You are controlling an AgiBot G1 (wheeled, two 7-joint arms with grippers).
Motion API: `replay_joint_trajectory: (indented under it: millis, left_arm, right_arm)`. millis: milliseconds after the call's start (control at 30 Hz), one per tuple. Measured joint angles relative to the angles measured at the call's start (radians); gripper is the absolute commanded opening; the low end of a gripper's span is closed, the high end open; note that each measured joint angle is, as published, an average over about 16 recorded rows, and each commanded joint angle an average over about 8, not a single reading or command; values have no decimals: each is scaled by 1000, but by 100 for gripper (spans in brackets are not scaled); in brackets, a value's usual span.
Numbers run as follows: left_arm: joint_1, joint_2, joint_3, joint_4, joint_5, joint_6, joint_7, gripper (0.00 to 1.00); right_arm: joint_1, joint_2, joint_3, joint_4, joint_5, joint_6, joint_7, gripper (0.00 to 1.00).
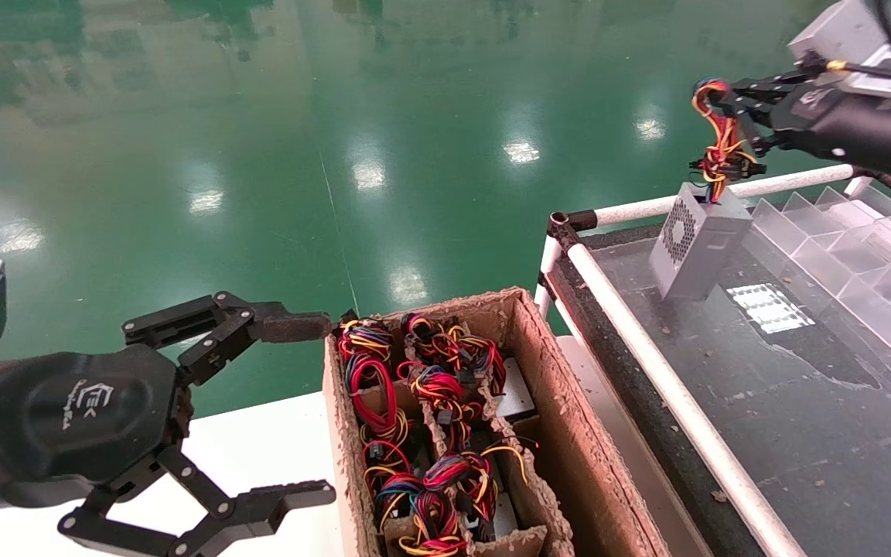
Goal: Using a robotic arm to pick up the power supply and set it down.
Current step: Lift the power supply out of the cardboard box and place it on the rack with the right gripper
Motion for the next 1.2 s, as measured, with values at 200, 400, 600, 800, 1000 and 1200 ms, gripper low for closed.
replay_joint_trajectory:
  millis: [200, 400, 600, 800, 1000, 1200]
  left_arm:
    - [0, 0, 0, 0, 0, 0, 0, 100]
    - [0, 0, 0, 0, 0, 0, 0, 100]
    - [0, 0, 0, 0, 0, 0, 0, 100]
    - [0, 0, 1, 0, 0, 0, 0, 100]
    - [0, 0, 1, 0, 0, 0, 0, 100]
    - [0, 0, 1, 0, -1, 0, 0, 100]
  right_arm:
    - [-3, -51, -1, -14, -2, 52, -14, 0]
    - [-3, -100, -3, -21, -5, 88, -25, 0]
    - [-2, -142, -7, -23, -10, 114, -38, 0]
    - [0, -172, -10, -23, -14, 128, -53, 0]
    - [0, -190, -11, -25, -17, 130, -66, 0]
    - [0, -197, -13, -31, -19, 127, -74, 65]
